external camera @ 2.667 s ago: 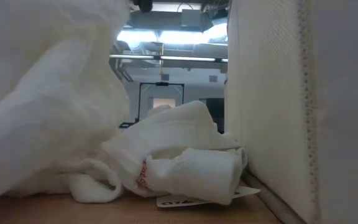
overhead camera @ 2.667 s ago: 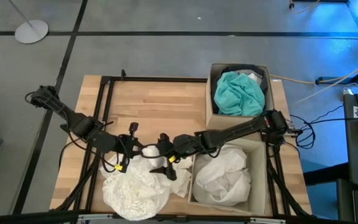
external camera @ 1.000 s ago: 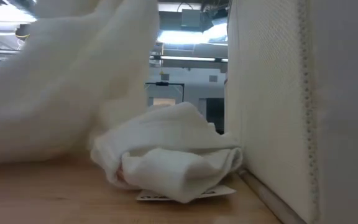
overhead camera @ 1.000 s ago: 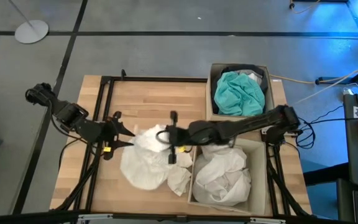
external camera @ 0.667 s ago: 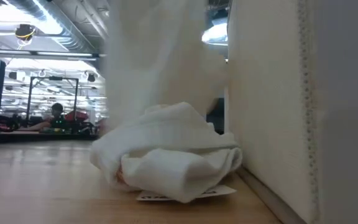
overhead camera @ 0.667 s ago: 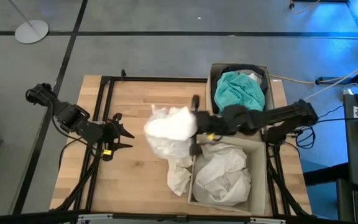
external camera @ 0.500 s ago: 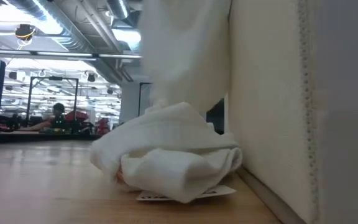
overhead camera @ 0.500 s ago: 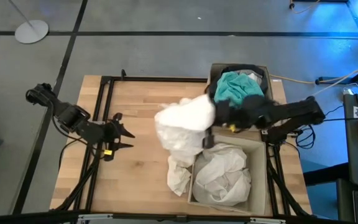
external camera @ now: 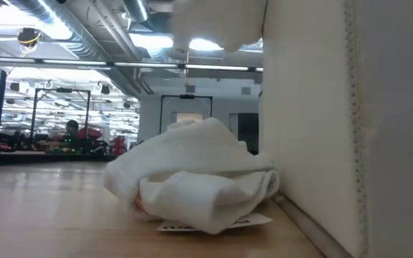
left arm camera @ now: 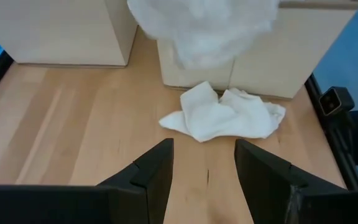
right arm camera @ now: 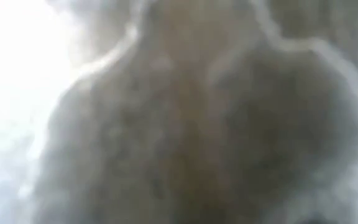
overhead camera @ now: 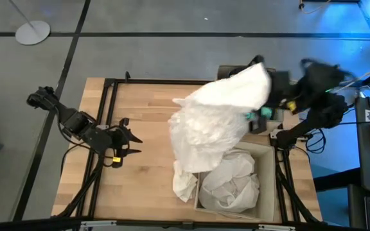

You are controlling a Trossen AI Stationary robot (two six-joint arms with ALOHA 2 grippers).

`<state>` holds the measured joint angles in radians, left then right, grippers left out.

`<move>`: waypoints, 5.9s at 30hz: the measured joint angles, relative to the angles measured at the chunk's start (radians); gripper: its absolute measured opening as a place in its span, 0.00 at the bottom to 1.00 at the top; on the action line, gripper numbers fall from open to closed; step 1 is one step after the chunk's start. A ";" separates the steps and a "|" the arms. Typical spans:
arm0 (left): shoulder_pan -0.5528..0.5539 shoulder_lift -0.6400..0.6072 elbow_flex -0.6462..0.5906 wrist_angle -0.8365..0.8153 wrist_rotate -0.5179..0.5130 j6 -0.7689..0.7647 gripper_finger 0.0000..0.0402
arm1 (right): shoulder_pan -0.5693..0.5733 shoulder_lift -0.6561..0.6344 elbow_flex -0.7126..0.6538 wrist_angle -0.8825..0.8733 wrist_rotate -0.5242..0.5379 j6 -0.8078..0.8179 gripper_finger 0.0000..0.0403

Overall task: Sort clothes
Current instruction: Put the white dress into the bottom laundry organizer

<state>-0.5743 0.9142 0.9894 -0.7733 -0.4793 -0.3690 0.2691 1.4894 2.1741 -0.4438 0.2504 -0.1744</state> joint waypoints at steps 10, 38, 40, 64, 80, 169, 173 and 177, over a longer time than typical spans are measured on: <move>0.000 0.051 0.000 0.008 -0.006 0.001 0.40 | 0.000 -0.043 0.162 -0.260 -0.015 0.205 0.12; 0.001 0.159 -0.001 0.161 -0.094 0.067 0.40 | 0.421 0.032 0.024 -1.122 0.502 0.895 0.12; 0.001 0.164 -0.001 0.182 -0.095 0.088 0.40 | 0.465 0.030 -0.088 -1.124 0.522 1.003 0.12; 0.006 0.163 -0.001 0.242 -0.094 0.114 0.40 | 0.505 0.030 -1.133 -0.626 0.150 1.637 0.33; 0.013 0.198 -0.001 0.240 -0.094 0.155 0.40 | 0.437 0.031 -0.597 -1.056 -0.223 1.501 0.63; 0.225 0.700 0.424 0.335 0.278 0.423 0.40 | 0.290 0.098 -0.932 -0.572 0.090 1.145 0.63; 0.201 0.696 0.407 0.268 0.195 0.377 0.40 | 0.309 0.097 -1.034 -0.496 0.074 1.204 0.63; 0.194 0.695 0.321 0.342 0.184 0.363 0.40 | 0.306 0.097 -1.063 -0.495 0.034 1.216 0.63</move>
<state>-0.3805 1.6092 1.3103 -0.4312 -0.2957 -0.0058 0.5755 1.5864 1.1109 -0.9387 0.2843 1.0415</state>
